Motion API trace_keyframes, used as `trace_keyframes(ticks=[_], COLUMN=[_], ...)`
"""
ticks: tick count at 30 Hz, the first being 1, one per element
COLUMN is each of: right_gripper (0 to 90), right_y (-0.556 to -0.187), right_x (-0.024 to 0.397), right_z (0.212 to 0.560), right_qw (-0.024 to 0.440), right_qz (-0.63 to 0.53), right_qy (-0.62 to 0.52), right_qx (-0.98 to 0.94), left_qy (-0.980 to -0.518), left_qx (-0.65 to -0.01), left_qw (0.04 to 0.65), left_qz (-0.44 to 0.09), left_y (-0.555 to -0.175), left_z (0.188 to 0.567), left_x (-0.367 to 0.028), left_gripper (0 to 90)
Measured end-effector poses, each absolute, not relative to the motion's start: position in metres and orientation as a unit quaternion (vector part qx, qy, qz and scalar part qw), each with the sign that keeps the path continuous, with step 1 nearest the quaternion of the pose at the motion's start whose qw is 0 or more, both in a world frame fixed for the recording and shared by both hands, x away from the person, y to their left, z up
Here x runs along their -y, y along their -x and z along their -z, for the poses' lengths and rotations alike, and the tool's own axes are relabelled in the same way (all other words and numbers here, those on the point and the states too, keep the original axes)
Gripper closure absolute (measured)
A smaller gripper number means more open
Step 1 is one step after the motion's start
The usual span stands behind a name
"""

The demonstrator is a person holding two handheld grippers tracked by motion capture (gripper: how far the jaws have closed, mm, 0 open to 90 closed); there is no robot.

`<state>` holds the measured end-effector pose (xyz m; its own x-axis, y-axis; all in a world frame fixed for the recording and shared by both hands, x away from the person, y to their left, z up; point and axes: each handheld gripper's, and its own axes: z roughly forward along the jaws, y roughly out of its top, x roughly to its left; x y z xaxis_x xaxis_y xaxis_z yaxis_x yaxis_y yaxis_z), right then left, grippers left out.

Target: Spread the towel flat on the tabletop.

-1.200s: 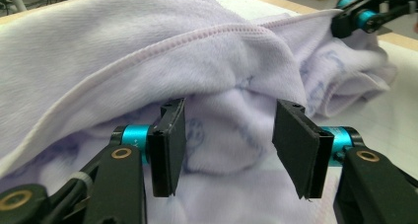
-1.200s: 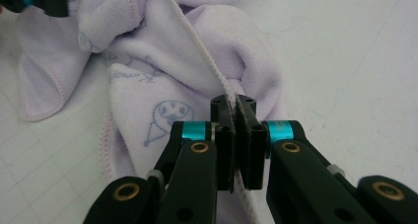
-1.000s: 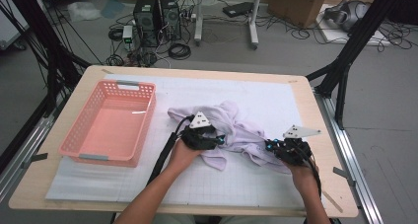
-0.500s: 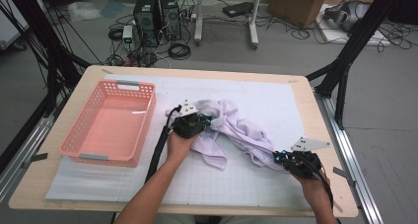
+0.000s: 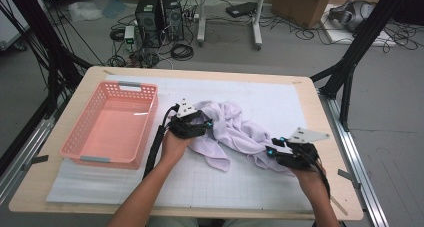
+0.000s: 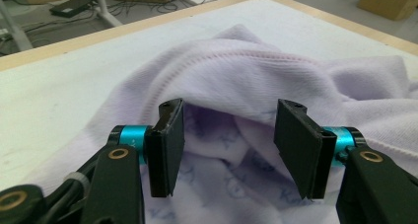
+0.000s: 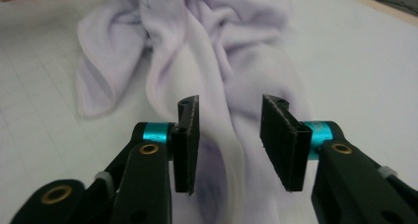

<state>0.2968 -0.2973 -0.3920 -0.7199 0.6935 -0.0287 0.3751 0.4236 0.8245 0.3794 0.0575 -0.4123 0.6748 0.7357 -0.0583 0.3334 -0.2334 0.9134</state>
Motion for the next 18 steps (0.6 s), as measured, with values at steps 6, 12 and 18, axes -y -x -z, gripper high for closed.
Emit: trace_keyframes(ticks=[6,12,18], right_gripper=[57.4,54.9,59.9], right_y=[-0.333,-0.364,-0.391], right_x=[0.252,0.215,0.187], right_z=[0.388,0.395,0.404], right_qw=[0.168,0.134,0.111], right_qz=[-0.423,-0.432,-0.414], right_qy=[-0.292,-0.271,-0.26], right_qx=[-0.841,-0.85,-0.865], left_qy=[-0.767,-0.767,-0.758], left_qx=[-0.353,-0.358,-0.379], left_qw=[0.5,0.497,0.494], left_qz=[-0.194,-0.193,-0.196], left_y=[-0.373,-0.368,-0.367], left_z=[0.419,0.427,0.432], left_x=[-0.073,-0.08,-0.087], left_gripper=[45.2,44.7,43.8])
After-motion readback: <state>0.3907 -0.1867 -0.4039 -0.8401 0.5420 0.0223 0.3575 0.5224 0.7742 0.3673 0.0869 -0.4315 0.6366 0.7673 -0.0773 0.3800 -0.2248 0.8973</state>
